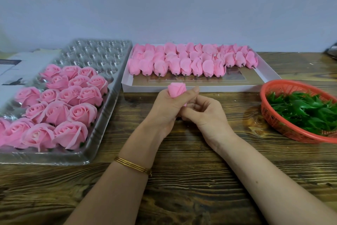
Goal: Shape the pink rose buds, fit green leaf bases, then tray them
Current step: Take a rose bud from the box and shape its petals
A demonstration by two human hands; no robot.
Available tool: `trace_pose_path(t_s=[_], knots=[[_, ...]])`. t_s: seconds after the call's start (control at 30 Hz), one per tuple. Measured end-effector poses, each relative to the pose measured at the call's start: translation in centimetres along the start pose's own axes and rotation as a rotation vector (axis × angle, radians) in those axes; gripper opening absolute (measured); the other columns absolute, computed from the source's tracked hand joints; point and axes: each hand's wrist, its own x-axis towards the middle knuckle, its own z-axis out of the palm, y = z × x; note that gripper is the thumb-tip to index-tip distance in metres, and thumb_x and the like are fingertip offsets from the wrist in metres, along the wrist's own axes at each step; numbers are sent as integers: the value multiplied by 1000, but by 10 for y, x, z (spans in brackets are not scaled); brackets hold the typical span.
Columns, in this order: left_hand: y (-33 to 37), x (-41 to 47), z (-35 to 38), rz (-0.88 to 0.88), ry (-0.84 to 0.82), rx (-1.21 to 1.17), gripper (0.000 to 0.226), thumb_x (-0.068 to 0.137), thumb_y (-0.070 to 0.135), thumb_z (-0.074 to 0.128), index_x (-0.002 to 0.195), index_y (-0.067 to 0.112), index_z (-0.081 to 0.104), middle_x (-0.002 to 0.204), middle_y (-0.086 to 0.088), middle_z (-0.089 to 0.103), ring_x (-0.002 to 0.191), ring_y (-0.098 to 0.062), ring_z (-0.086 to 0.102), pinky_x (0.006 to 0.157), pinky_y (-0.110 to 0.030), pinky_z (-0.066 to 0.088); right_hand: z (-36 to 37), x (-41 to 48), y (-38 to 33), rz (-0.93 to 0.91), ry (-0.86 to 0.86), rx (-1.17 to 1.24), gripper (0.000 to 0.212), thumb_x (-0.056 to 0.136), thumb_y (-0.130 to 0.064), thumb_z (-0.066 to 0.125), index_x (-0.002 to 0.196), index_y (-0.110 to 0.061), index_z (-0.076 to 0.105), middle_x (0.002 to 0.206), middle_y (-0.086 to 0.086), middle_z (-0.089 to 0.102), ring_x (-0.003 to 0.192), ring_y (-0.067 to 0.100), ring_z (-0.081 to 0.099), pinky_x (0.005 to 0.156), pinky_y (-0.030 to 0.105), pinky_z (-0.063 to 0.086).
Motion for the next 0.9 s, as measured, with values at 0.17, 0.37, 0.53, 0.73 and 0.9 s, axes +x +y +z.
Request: trace_pose_path(t_s=[0.17, 0.37, 0.53, 0.73, 0.9], knots=[[2, 0, -2, 10, -61, 48, 55, 69, 31, 73, 111, 1, 57, 73, -13, 46, 55, -19, 39, 41, -23, 28, 1, 1, 0, 61, -83, 68, 18, 87, 5, 61, 74, -5, 68, 66, 10, 62, 67, 21, 54, 64, 24, 46], [0, 2, -5, -28, -60, 38, 25, 84, 30, 70, 89, 6, 67, 72, -9, 57, 57, -15, 51, 43, -23, 33, 0, -1, -2, 73, -104, 101, 18, 88, 3, 62, 76, -8, 70, 68, 6, 64, 69, 16, 58, 65, 22, 50], [-1, 2, -5, -48, -56, -15, 19, 89, 23, 67, 89, 4, 66, 63, -5, 61, 51, -12, 57, 42, -19, 39, 1, -3, 0, 34, -44, 100, 3, 84, 0, 70, 83, -3, 69, 75, 16, 61, 76, 26, 56, 67, 24, 49], [5, -3, -2, -2, -93, 20, 57, 68, 30, 75, 114, 4, 54, 90, -18, 43, 65, -21, 39, 51, -29, 25, 2, -1, -4, 68, -78, 106, 18, 90, -1, 62, 75, -6, 69, 67, 9, 63, 67, 17, 58, 67, 24, 48], [7, -3, -12, -4, -159, 49, 60, 74, 25, 71, 118, -13, 55, 76, -10, 42, 62, -16, 33, 45, -20, 27, 2, -2, -8, 137, -160, 242, 16, 92, -5, 57, 81, -5, 68, 69, 5, 64, 69, 12, 58, 64, 18, 51]])
